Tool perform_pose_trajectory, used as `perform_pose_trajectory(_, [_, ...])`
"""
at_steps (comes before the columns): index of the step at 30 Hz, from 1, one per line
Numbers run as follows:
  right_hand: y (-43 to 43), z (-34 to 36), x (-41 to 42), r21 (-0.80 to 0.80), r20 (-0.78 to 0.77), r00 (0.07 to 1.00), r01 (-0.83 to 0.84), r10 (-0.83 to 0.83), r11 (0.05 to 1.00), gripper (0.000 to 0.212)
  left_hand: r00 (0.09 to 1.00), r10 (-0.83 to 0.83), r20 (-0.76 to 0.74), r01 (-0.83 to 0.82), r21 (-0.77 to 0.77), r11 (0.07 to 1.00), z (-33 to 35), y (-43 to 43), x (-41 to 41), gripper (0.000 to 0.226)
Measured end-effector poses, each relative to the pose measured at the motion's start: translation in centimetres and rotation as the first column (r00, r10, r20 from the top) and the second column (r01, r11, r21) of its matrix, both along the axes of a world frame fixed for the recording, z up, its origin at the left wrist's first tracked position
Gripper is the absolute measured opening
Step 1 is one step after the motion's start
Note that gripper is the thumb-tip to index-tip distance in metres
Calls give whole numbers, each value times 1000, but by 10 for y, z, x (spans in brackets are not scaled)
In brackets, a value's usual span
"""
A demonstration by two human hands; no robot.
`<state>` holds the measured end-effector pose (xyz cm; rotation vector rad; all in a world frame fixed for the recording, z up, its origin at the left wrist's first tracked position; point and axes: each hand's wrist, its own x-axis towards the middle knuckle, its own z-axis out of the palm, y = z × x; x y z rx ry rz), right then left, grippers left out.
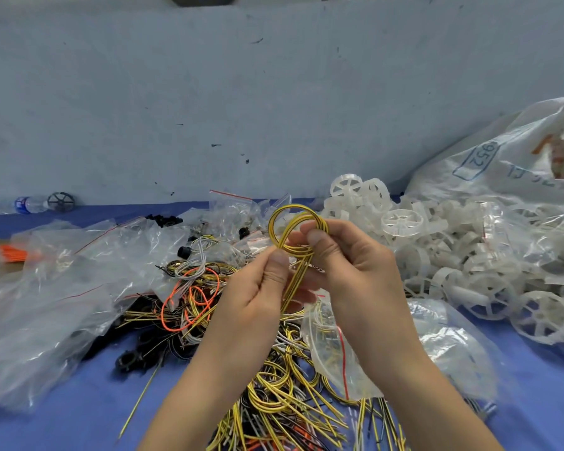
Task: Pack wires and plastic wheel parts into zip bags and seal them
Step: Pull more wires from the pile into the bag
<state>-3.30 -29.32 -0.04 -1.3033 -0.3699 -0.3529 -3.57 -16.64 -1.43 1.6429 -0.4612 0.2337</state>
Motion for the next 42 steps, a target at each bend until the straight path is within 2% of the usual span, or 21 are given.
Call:
perform_pose_trajectory(3, [-3, -2, 4, 36, -17, 1000, 23, -23, 999, 14, 995, -44, -86, 39, -62, 997, 0, 0, 1, 33])
perform_pose_trajectory(6, [-7, -5, 8, 65, -34, 999, 27, -24, 998, 13, 993, -31, -118, 26, -43, 999, -1, 5, 4, 27])
perform_pose_trajectory(11, [-15, -10, 10, -175, -83, 994, 50, -66, 983, 14, 989, 70, -134, -81, -81, 993, -4, 16, 8, 25])
perform_pose_trajectory(15, [-24, -10, 8, -381, -68, 986, 113, -149, 918, 15, 983, 124, -138, -123, 17, 992, -4, 29, 10, 24])
perform_pose_trajectory(17, [-33, -9, 6, -518, 10, 960, 246, -281, 820, 22, 968, 164, -188, -158, 47, 986, -1, 39, 10, 23])
perform_pose_trajectory(19, [-42, -8, 2, -695, 51, 913, 323, -404, 642, 30, 946, 203, -254, -178, 119, 977, 2, 48, 9, 20])
perform_pose_trajectory(22, [-45, -9, -4, -882, 4, 896, 212, -444, 420, 45, 925, 213, -314, -131, 261, 956, 8, 56, 3, 16])
perform_pose_trajectory(25, [-41, -11, -9, -935, -2, 912, 144, -411, 324, 47, 934, 213, -286, -68, 444, 894, 11, 52, -3, 20])
perform_pose_trajectory(28, [-38, -16, -12, -964, -3, 920, 102, -393, 247, 34, 939, 145, -312, 57, 557, 829, 12, 45, -9, 24])
perform_pose_trajectory(31, [-42, -21, -11, -965, 1, 913, 107, -409, 239, 26, 929, 99, -357, 142, 589, 795, 14, 40, -12, 28])
perform_pose_trajectory(34, [-43, -21, -12, -946, 8, 914, 138, -406, 292, 23, 932, 86, -353, 155, 600, 784, 12, 35, -11, 31])
perform_pose_trajectory(39, [-34, -24, -17, -941, 55, 928, 172, -370, 290, 24, 931, 37, -364, 160, 497, 853, -9, 2, 1, 25])
perform_pose_trajectory(42, [-27, -27, -20, -948, 75, 941, 170, -329, 269, 23, 920, 30, -391, 171, 468, 867, -21, -17, 7, 31])
